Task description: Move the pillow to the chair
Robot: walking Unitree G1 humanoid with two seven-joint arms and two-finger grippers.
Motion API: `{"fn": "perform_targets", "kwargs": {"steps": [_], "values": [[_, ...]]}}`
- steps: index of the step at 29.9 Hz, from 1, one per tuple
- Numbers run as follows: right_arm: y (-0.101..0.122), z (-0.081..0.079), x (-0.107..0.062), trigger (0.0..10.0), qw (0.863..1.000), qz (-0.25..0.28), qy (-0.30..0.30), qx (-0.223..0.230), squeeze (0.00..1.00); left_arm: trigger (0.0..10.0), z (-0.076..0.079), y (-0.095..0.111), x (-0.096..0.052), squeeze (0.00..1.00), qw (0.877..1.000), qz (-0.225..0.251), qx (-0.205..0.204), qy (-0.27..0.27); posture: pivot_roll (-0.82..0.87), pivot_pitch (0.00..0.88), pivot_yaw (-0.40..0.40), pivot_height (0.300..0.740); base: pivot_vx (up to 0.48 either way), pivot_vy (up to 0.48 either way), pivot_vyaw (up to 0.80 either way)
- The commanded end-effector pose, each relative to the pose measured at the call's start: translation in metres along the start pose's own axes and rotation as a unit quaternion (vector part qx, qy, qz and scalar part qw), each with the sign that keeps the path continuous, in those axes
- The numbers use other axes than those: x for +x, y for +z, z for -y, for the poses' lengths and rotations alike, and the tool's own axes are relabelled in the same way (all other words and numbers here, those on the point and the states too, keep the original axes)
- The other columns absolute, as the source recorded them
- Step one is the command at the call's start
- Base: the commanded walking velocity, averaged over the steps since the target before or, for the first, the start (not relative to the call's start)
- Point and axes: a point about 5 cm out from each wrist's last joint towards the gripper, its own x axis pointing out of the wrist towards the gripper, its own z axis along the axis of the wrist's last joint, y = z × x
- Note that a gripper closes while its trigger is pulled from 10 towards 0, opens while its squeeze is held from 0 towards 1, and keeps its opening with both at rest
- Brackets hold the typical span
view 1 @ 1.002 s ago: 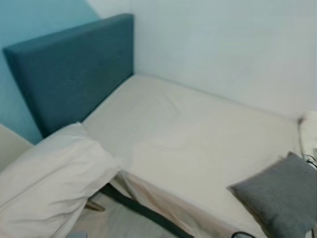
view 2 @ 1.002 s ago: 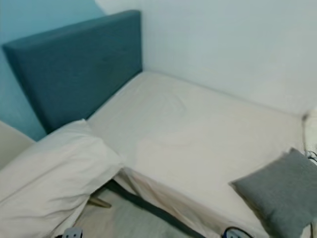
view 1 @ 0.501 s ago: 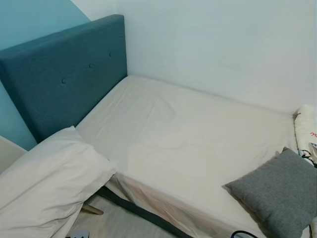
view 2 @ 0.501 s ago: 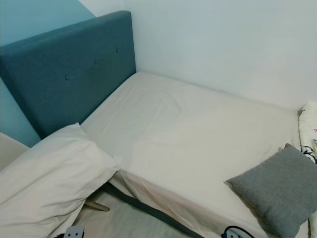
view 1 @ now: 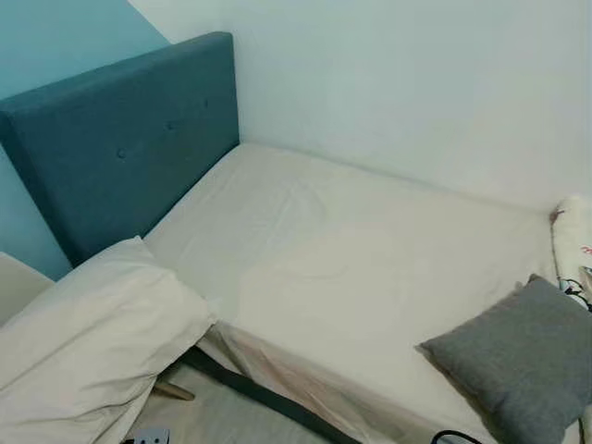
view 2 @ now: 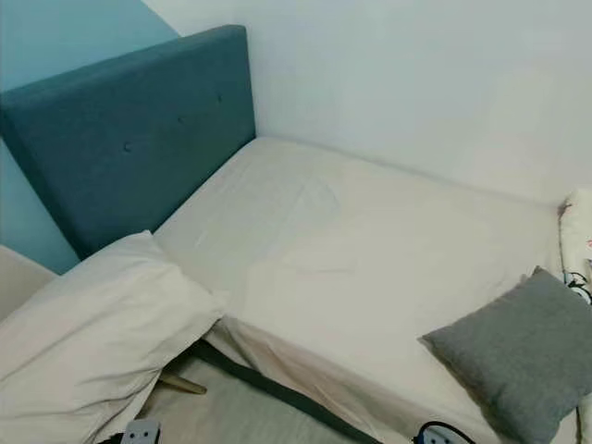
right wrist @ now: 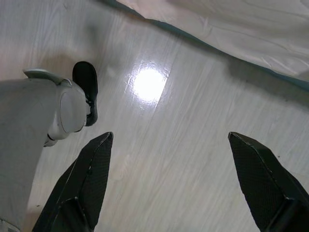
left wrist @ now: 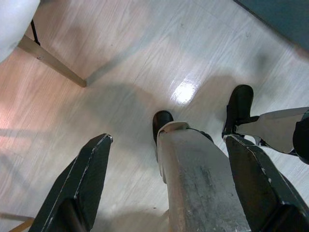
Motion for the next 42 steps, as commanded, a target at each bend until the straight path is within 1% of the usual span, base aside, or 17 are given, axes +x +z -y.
{"fn": "perform_targets", "kwargs": {"steps": [1, 6, 18, 20, 23, 26, 29, 30, 31, 32, 34, 36, 37, 38, 39, 40, 42], "values": [[0.002, -0.001, 0.0, 10.0, 1.0, 0.002, 0.0, 0.004, 0.0, 10.0, -0.001, 0.0, 0.0, 0.0, 1.0, -0.005, 0.001, 0.001, -0.01, 0.057, -0.039, 0.74, 0.0, 0.0, 0.0], [0.003, -0.001, 0.0, 10.0, 1.0, 0.002, 0.001, 0.001, 0.0, 10.0, 0.0, 0.004, 0.001, 0.0, 1.0, 0.001, -0.005, 0.001, 0.0, 0.062, -0.037, 0.74, 0.0, 0.0, 0.0], [0.01, -0.001, 0.001, 10.0, 1.0, 0.011, 0.001, 0.006, 0.0, 10.0, -0.003, 0.005, 0.001, 0.0, 1.0, 0.002, 0.003, 0.003, -0.02, 0.067, -0.033, 0.74, 0.0, 0.0, 0.0], [0.011, 0.0, 0.001, 10.0, 1.0, 0.013, -0.001, 0.01, 0.0, 10.0, -0.001, 0.006, 0.001, 0.0, 1.0, 0.004, -0.003, 0.0, -0.02, 0.067, -0.034, 0.74, 0.0, 0.0, 0.0], [0.012, 0.0, 0.001, 10.0, 1.0, 0.016, -0.004, 0.015, 0.0, 10.0, 0.002, 0.006, 0.001, 0.0, 1.0, 0.003, -0.001, -0.004, -0.02, 0.071, -0.03, 0.74, 0.0, 0.0, 0.0], [0.012, 0.0, 0.001, 10.0, 0.998, 0.029, -0.012, 0.055, 0.0, 10.0, 0.003, 0.005, 0.001, 0.0, 1.0, 0.002, 0.004, -0.009, -0.02, 0.071, -0.023, 0.74, 0.0, -0.441, 0.0], [0.013, -0.001, 0.0, 10.0, 0.991, 0.05, -0.029, 0.124, 0.0, 10.0, 0.001, 0.005, 0.001, 0.0, 1.0, 0.001, 0.01, -0.01, -0.02, 0.086, -0.003, 0.74, 0.0, -0.48, 0.0], [0.012, 0.0, 0.0, 10.0, 0.989, 0.053, -0.033, 0.134, 0.0, 10.0, 0.0, 0.005, 0.001, 0.0, 1.0, 0.001, 0.012, -0.011, -0.02, 0.086, -0.003, 0.74, 0.0, -0.48, 0.0], [0.012, 0.0, 0.0, 10.0, 0.989, 0.053, -0.033, 0.134, 0.0, 10.0, 0.0, 0.005, 0.001, 0.0, 1.0, 0.001, 0.012, -0.011, -0.02, 0.086, -0.003, 0.74, 0.0, -0.48, 0.0], [0.021, 0.013, -0.001, 10.0, 0.984, 0.064, -0.062, 0.155, 0.0, 10.0, -0.001, 0.005, 0.001, 0.0, 1.0, 0.001, 0.014, -0.01, -0.02, 0.088, 0.0, 0.74, 0.0, -0.48, -0.8], [0.036, 0.051, -0.006, 10.0, 0.973, 0.08, -0.132, 0.173, 0.0, 10.0, -0.004, 0.005, 0.001, 0.0, 1.0, 0.0, 0.017, -0.008, -0.03, 0.095, 0.006, 0.74, 0.0, -0.48, -0.78], [0.044, 0.073, -0.011, 10.0, 0.964, 0.091, -0.175, 0.18, 0.0, 10.0, -0.006, 0.005, 0.0, 0.0, 1.0, 0.0, 0.018, -0.007, -0.03, 0.098, 0.006, 0.74, 0.0, -0.48, -0.78], [0.044, 0.073, -0.011, 10.0, 0.964, 0.091, -0.175, 0.18, 0.0, 10.0, -0.006, 0.005, 0.0, 0.0, 1.0, 0.0, 0.018, -0.007, -0.03, 0.098, 0.006, 0.74, 0.0, -0.48, -0.78], [0.052, 0.082, -0.014, 10.0, 0.957, 0.111, -0.184, 0.195, 0.0, 10.0, -0.006, 0.004, 0.0, 0.0, 1.0, -0.001, 0.018, -0.006, -0.02, 0.096, 0.006, 0.74, 0.0, -0.48, -0.76], [0.057, 0.087, -0.016, 10.0, 0.952, 0.126, -0.187, 0.206, 0.0, 10.0, -0.006, 0.004, 0.0, 0.0, 1.0, -0.001, 0.018, -0.006, -0.02, 0.096, 0.006, 0.74, 0.0, -0.48, -0.76], [0.057, 0.087, -0.016, 10.0, 0.952, 0.126, -0.187, 0.206, 0.0, 10.0, -0.006, 0.004, 0.0, 0.0, 1.0, -0.001, 0.018, -0.006, -0.02, 0.096, 0.006, 0.74, 0.0, -0.48, -0.76], [0.072, 0.095, -0.02, 10.0, 0.944, 0.162, -0.183, 0.22, 0.0, 10.0, -0.006, 0.004, 0.0, 0.0, 1.0, -0.001, 0.015, -0.006, -0.02, 0.099, 0.004, 0.74, 0.0, -0.48, 0.0]]}}
